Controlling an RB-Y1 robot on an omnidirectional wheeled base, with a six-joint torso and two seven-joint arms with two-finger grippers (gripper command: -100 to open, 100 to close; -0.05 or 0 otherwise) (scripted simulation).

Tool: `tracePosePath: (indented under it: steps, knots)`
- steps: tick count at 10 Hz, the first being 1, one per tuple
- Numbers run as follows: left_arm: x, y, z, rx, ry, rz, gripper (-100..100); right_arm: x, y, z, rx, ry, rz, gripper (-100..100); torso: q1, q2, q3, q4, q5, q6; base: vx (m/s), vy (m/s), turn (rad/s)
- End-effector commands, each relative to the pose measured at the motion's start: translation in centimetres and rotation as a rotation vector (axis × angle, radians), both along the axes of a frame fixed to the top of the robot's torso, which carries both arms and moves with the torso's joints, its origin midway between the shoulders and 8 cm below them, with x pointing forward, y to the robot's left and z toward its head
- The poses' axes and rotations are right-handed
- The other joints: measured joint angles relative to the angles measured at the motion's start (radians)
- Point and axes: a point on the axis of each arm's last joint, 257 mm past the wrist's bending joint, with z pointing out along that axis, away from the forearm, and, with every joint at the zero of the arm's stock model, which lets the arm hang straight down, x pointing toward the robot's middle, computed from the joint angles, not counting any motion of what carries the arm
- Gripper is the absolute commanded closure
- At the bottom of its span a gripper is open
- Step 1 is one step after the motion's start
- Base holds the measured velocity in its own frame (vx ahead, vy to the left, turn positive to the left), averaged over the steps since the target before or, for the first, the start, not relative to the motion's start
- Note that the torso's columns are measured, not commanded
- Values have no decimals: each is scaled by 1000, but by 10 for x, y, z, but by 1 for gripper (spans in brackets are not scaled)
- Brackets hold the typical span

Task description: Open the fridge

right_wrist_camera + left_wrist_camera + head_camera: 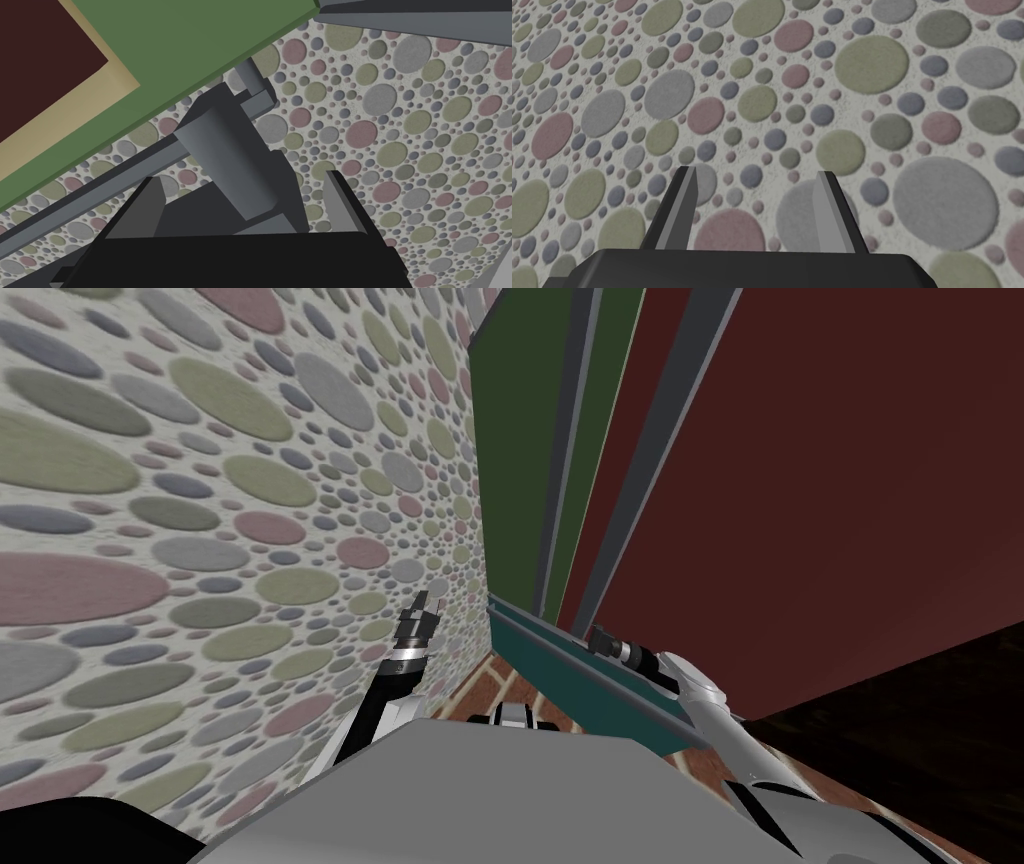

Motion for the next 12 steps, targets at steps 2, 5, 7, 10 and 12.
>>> tracePosePath:
  steps: [2,5,7,10,12]
  knots:
    - [0,0,0,0,0,0,0,19,20,15,-8,-39,-13,100,-6,5,4,3,-3,-1,-11,-72,-34]
    - [0,0,0,0,0,0,0,18,56,16,5,-45,35,100,-4,2,1,3,-1,0,-11,-64,-49]
    - [0,0,0,0,0,0,0,28,49,14,-3,-39,-8,100,-4,3,3,1,-3,-2,-19,-25,28]
    - [0,0,0,0,0,0,0,31,82,13,8,-33,8,100,-4,9,6,1,-5,-1,-17,-95,-41]
    - [0,0,0,0,0,0,0,25,118,12,28,-23,47,100,-1,9,6,3,-3,1,-14,-97,-64]
